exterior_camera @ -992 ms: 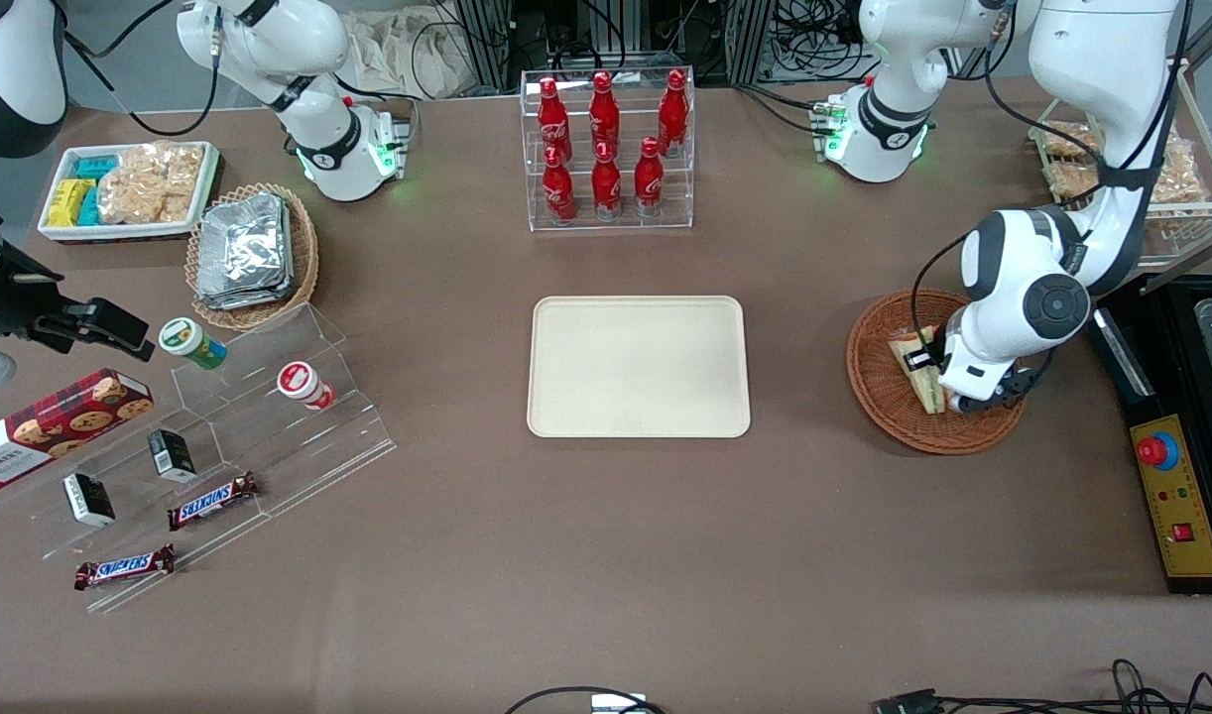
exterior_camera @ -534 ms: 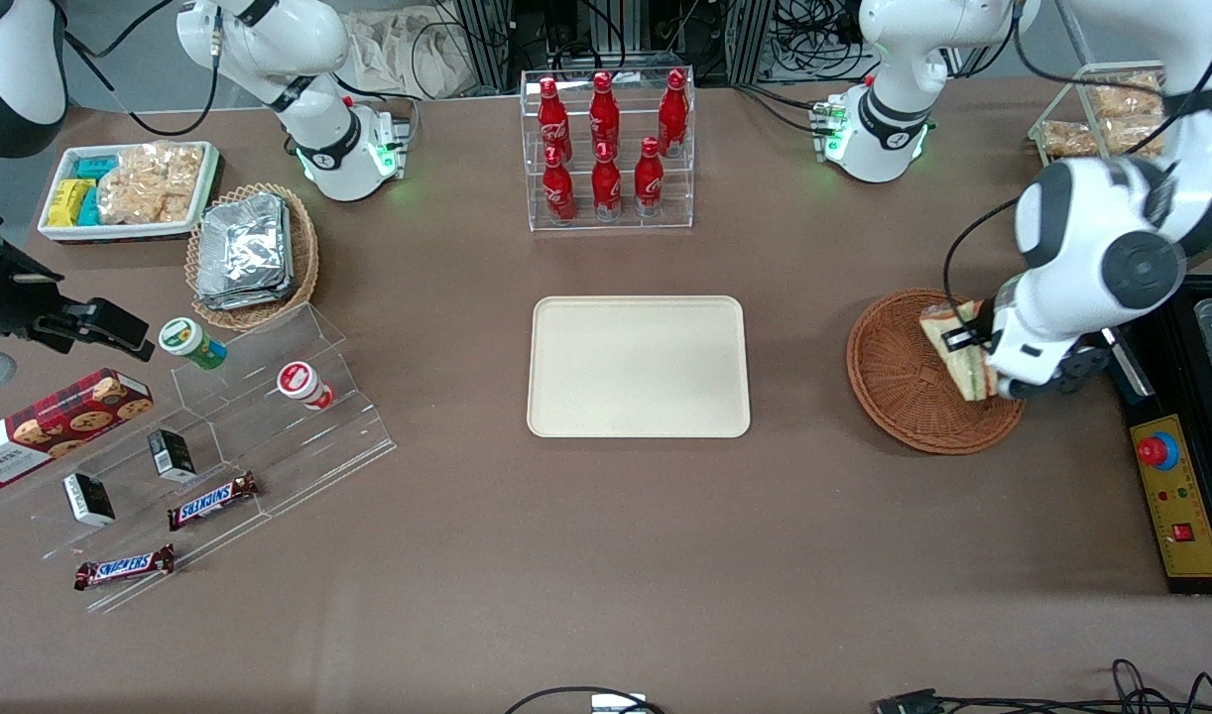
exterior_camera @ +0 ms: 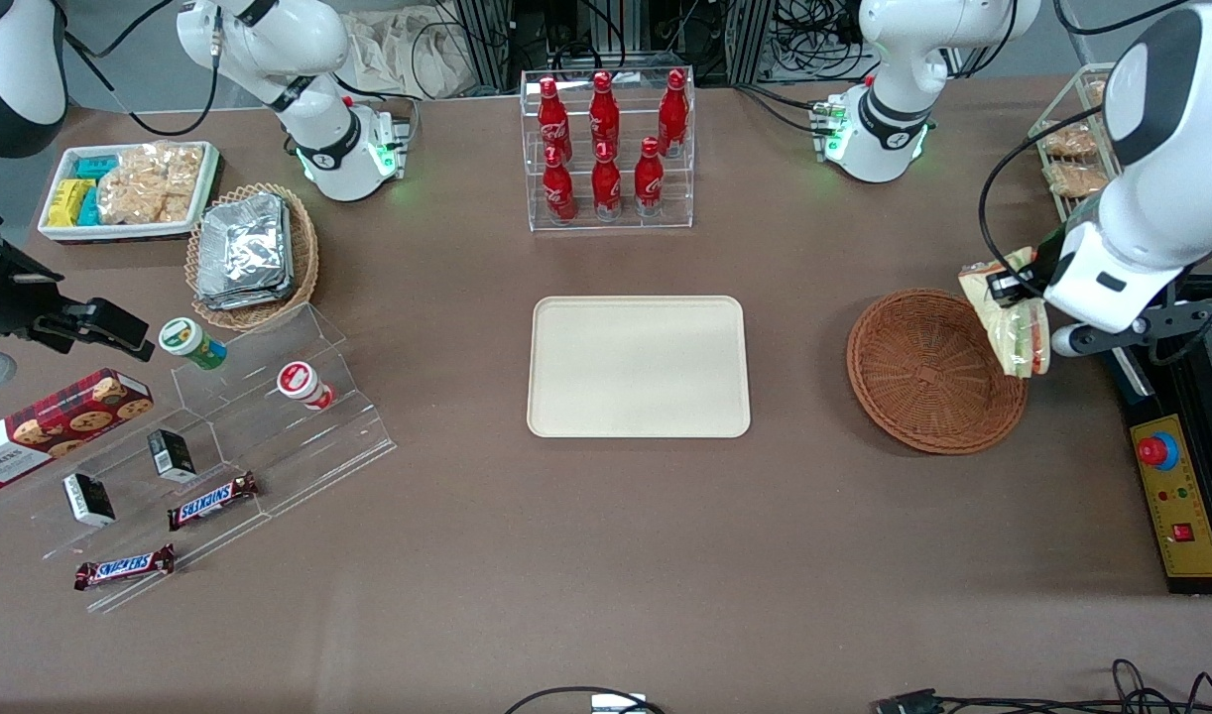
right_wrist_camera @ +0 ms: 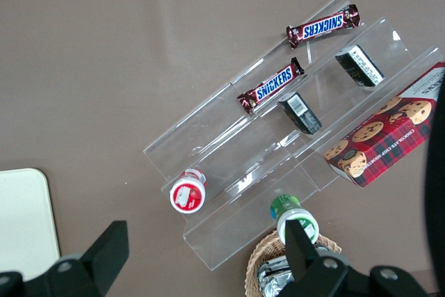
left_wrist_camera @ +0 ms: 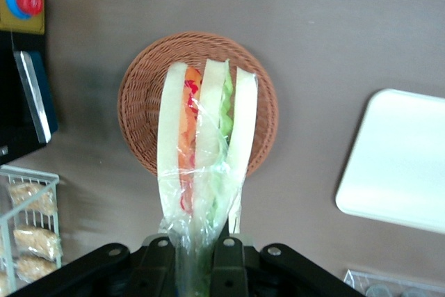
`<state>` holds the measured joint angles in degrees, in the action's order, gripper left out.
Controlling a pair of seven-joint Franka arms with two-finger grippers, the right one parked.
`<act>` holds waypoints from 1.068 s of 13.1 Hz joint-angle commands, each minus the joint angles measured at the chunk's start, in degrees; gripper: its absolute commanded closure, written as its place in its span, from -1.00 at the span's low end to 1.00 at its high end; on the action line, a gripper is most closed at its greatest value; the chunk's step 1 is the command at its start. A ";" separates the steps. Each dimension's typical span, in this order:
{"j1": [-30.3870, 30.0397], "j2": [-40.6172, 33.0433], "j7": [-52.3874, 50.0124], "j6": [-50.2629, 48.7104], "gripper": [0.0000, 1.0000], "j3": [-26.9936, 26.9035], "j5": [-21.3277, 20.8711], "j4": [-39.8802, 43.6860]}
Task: Place sandwich from basket to tray
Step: 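Lift the sandwich out of the basket with the left gripper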
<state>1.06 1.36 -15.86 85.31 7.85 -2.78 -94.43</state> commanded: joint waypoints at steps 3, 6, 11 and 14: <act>0.87 1.27 0.49 -5.42 1.00 12.94 0.58 5.04; 0.87 2.59 -8.19 -4.64 1.00 22.35 1.37 4.34; 0.87 5.66 -17.16 4.57 1.00 25.11 2.68 -2.05; 1.48 8.21 -23.05 18.00 1.00 25.19 2.51 -10.48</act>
<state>2.46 9.00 -34.61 96.49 32.77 -0.94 -99.83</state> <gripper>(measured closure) 0.828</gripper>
